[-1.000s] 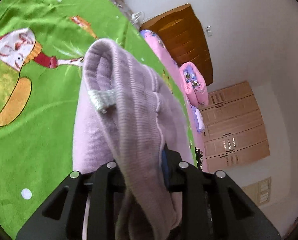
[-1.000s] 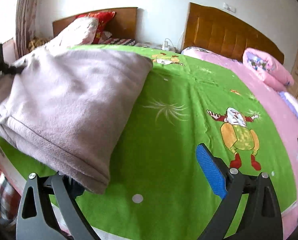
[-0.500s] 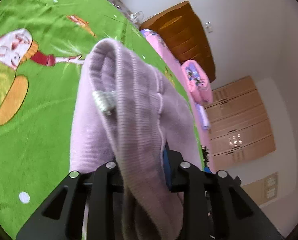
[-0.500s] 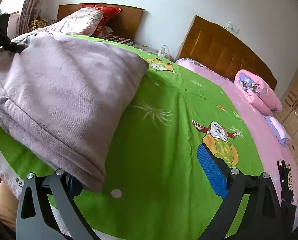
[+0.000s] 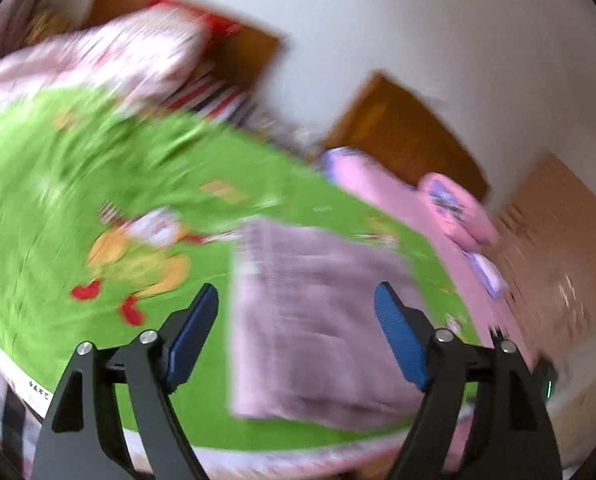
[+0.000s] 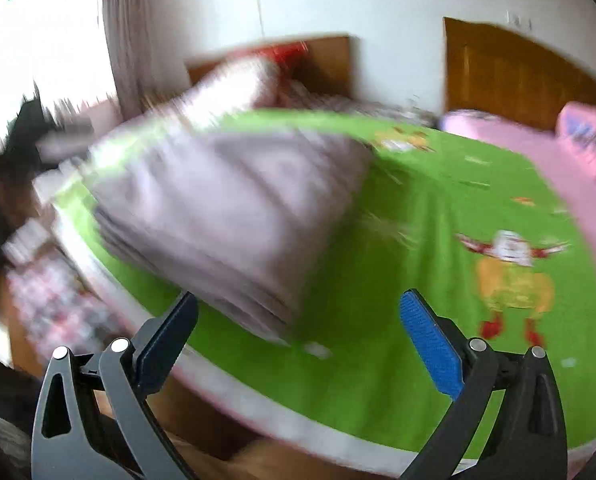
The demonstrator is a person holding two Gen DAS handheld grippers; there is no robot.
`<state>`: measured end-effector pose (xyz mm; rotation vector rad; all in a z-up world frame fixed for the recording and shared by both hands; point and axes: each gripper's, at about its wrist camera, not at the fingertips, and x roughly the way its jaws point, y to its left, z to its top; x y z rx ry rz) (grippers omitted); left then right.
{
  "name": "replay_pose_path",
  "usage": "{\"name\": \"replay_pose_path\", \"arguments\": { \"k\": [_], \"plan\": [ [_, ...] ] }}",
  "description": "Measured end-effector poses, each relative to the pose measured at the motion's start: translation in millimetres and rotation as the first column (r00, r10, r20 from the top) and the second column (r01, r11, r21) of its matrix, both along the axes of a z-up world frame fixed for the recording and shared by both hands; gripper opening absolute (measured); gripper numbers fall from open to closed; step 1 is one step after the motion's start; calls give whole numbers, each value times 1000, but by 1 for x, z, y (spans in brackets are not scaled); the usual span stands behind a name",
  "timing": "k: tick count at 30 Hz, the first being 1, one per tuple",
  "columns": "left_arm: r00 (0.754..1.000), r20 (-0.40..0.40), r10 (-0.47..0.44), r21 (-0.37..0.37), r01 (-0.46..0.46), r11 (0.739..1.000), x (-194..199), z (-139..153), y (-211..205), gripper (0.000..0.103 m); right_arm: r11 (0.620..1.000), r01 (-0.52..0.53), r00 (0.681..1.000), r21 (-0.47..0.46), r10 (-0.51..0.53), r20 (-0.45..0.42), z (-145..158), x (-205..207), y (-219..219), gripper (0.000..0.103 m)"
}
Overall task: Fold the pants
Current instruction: 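Open the left tool to release the folded pants, then press and smooth the folded pants with both open tools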
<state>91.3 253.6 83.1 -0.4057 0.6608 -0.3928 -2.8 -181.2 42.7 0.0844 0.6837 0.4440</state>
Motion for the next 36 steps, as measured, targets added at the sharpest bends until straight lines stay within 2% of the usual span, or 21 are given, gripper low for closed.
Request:
{"name": "replay_pose_path", "arguments": {
  "k": [2, 4, 6, 8, 10, 12, 13, 15, 17, 20, 22, 24, 25, 27, 29, 33, 35, 36],
  "plan": [
    [996, 47, -70, 59, 67, 996, -9, 12, -36, 89, 993, -43, 999, 112, 42, 11, 11, 6, 3, 98],
    [989, 59, -134, 180, 122, 976, -5, 11, -81, 89, 982, -106, 994, 158, 105, 16, 20, 17, 19, 98],
    [987, 43, -156, 331, 133, 934, 2, -3, -117, 89, 974, -187, 982, 132, 186, 19, 23, 25, 44, 98],
    [990, -8, -139, 412, 129, 902, 12, -27, -134, 89, 954, -291, 956, 68, 292, -1, 16, 30, 74, 98],
    [993, -91, -81, 481, 115, 869, 13, -56, -138, 87, 921, -387, 918, 48, 390, -77, 0, 28, 94, 99],
    [994, -92, -64, 467, 100, 879, -1, -74, -128, 86, 900, -432, 899, -56, 425, -105, -22, 18, 112, 99],
    [995, -73, -70, 462, 96, 881, -13, -72, -125, 86, 895, -438, 897, -82, 430, -102, -28, 15, 115, 99],
    [995, -64, -81, 473, 102, 875, -23, -77, -121, 86, 894, -443, 896, -69, 437, -80, -31, 14, 115, 99],
    [994, -70, -85, 458, 108, 882, -23, -77, -116, 86, 895, -445, 893, -42, 440, -93, -29, 18, 115, 99],
    [995, -79, -66, 438, 94, 894, -24, -74, -116, 86, 894, -439, 898, -92, 433, -85, -26, 15, 121, 99],
    [996, -83, -42, 415, 73, 907, -24, -63, -116, 85, 895, -422, 907, -143, 416, -68, -17, 7, 130, 99],
    [997, -44, -64, 364, 76, 928, -27, -41, -116, 85, 896, -426, 904, -128, 426, -32, -5, 8, 125, 99],
    [998, -13, -65, 361, 65, 930, -27, -32, -118, 86, 897, -430, 902, -102, 432, -1, 4, 10, 125, 99],
    [998, 30, -47, 386, 32, 922, -20, -20, -124, 86, 900, -433, 899, -57, 435, 41, 15, 21, 133, 99],
    [999, 16, -40, 417, 30, 909, -1, -22, -133, 86, 893, -449, 893, -36, 450, 20, 14, 34, 144, 99],
    [990, -140, 28, 503, 47, 863, 26, -63, -137, 86, 850, -525, 840, 35, 524, -137, -15, 49, 167, 99],
    [996, -92, 17, 539, 35, 842, 14, -75, -138, 87, 832, -555, 829, -10, 551, -95, -20, 37, 170, 99],
    [995, -93, 27, 543, 28, 839, 12, -75, -137, 87, 827, -562, 824, -1, 559, -95, -20, 36, 168, 99]
  ]
}}
